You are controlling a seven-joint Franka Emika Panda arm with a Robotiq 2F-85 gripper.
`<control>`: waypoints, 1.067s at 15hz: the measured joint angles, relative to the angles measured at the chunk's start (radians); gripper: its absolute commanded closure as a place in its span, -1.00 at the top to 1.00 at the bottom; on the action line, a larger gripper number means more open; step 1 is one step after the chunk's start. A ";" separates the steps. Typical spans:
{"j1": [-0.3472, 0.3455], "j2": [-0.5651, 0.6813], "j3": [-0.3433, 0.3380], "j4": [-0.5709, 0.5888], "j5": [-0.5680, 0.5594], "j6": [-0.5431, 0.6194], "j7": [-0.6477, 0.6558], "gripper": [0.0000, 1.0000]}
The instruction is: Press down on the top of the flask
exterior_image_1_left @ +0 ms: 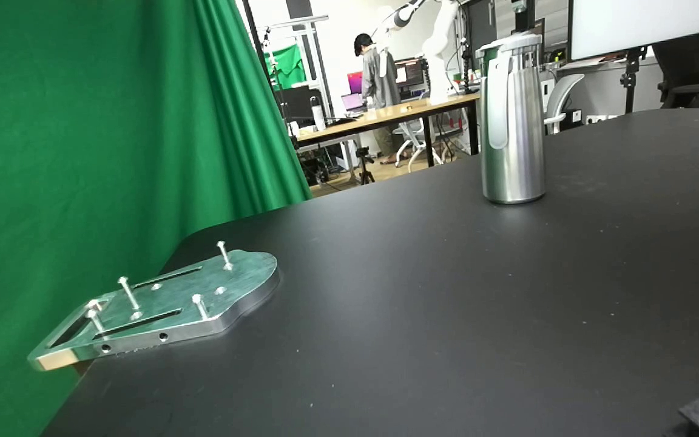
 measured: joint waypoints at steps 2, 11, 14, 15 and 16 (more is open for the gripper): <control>-0.002 0.009 0.000 0.001 0.000 0.000 0.000 -1.00; -0.011 0.008 0.012 0.006 0.005 -0.003 -0.001 -1.00; -0.013 -0.027 0.022 0.013 0.011 -0.006 -0.001 -1.00; -0.013 -0.045 0.024 0.013 0.012 -0.007 -0.001 -0.48; -0.013 -0.063 0.026 0.013 0.013 -0.009 -0.001 -0.47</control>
